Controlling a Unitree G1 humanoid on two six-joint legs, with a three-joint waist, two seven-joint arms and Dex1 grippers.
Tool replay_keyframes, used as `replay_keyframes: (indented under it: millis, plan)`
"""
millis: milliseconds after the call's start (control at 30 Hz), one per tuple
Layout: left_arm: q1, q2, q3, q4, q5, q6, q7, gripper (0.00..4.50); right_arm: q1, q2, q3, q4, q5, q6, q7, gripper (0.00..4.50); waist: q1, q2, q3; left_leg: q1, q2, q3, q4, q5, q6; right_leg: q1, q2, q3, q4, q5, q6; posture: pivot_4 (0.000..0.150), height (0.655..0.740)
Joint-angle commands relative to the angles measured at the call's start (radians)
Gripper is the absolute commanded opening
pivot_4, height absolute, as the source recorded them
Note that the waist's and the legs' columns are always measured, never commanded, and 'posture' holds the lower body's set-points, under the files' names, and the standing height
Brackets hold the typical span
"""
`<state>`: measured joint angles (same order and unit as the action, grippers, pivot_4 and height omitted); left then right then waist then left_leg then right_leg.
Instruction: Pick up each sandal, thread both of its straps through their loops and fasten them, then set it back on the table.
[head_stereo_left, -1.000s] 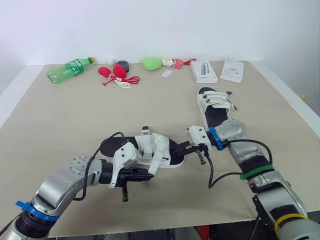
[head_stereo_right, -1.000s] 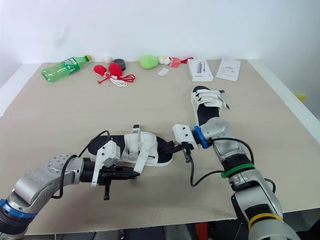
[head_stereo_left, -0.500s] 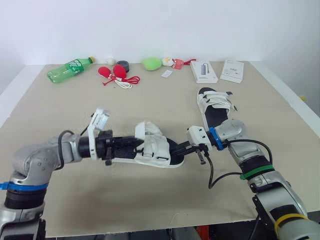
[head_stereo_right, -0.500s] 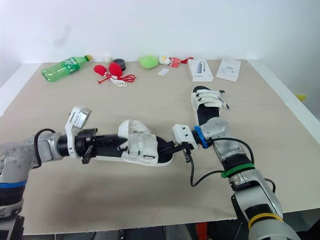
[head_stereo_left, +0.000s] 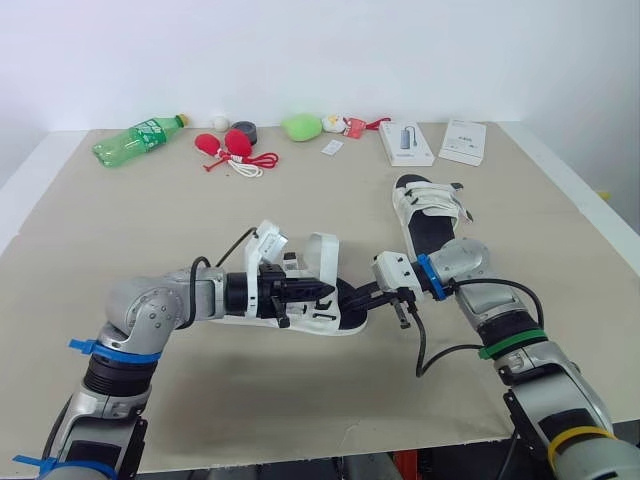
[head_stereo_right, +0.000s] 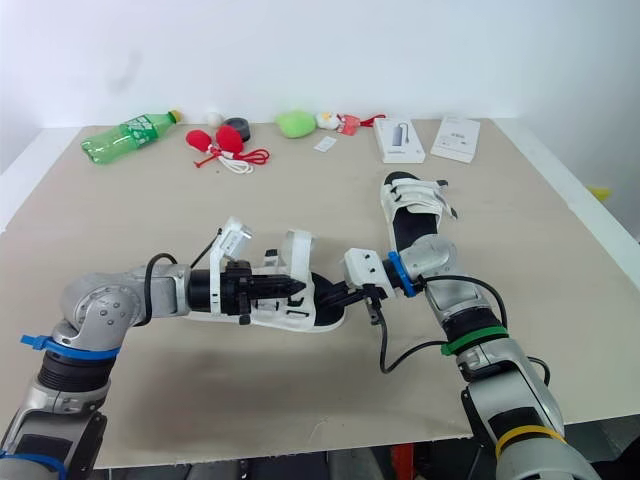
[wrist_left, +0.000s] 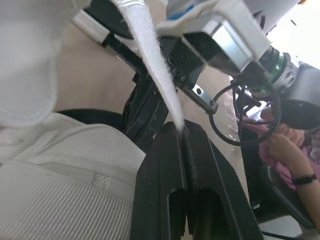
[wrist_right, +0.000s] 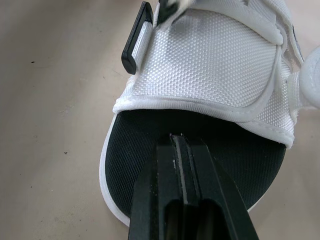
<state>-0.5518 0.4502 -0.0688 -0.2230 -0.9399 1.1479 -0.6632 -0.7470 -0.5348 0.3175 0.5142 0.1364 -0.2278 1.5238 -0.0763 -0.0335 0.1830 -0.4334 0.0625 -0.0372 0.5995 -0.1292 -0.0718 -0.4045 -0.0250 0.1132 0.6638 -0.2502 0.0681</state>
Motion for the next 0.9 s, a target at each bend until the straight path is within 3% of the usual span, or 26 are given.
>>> replay_keyframes:
  millis: [33, 367, 567, 700, 900]
  plan:
    - [-0.022, -0.008, 0.009, 0.004, -0.013, 0.038, 0.008, 0.03, 0.027, -0.023, 0.011, 0.005, -0.043, 0.006, -0.006, 0.0, 0.0, 0.0, 0.0, 0.0, 0.0, 0.0, 0.0, 0.0, 0.0, 0.0, 0.0, 0.0, 0.0, 0.0, 0.0, 0.15, 0.74]
    - [-0.026, -0.051, 0.005, 0.001, -0.02, 0.107, 0.045, 0.03, 0.04, -0.025, 0.011, -0.012, -0.045, 0.012, -0.012, 0.0, 0.0, 0.0, 0.0, 0.0, 0.0, 0.0, 0.0, 0.0, 0.0, 0.001, 0.0, 0.0, 0.0, 0.0, 0.0, 0.15, 0.74]
    - [-0.02, -0.024, -0.02, -0.017, 0.004, 0.107, 0.025, 0.03, 0.037, -0.024, 0.014, -0.008, -0.049, 0.01, -0.011, 0.0, 0.0, 0.0, 0.0, 0.0, 0.0, -0.001, 0.0, 0.0, 0.0, 0.001, 0.0, 0.0, 0.0, 0.0, 0.0, 0.15, 0.74]
    - [0.006, 0.052, -0.119, -0.046, 0.13, -0.02, -0.044, 0.03, 0.035, -0.022, 0.015, -0.005, -0.05, 0.011, -0.011, 0.0, 0.0, 0.0, 0.0, 0.0, 0.0, -0.001, 0.0, 0.0, 0.0, 0.001, 0.0, 0.0, 0.0, 0.0, 0.0, 0.15, 0.74]
    - [0.019, 0.068, -0.185, -0.033, 0.238, -0.163, -0.103, 0.03, 0.029, -0.018, 0.017, 0.004, -0.051, 0.008, -0.012, 0.0, 0.0, 0.0, 0.0, 0.002, 0.0, -0.001, 0.0, 0.0, 0.0, 0.002, 0.0, 0.0, 0.0, -0.001, 0.0, 0.15, 0.74]
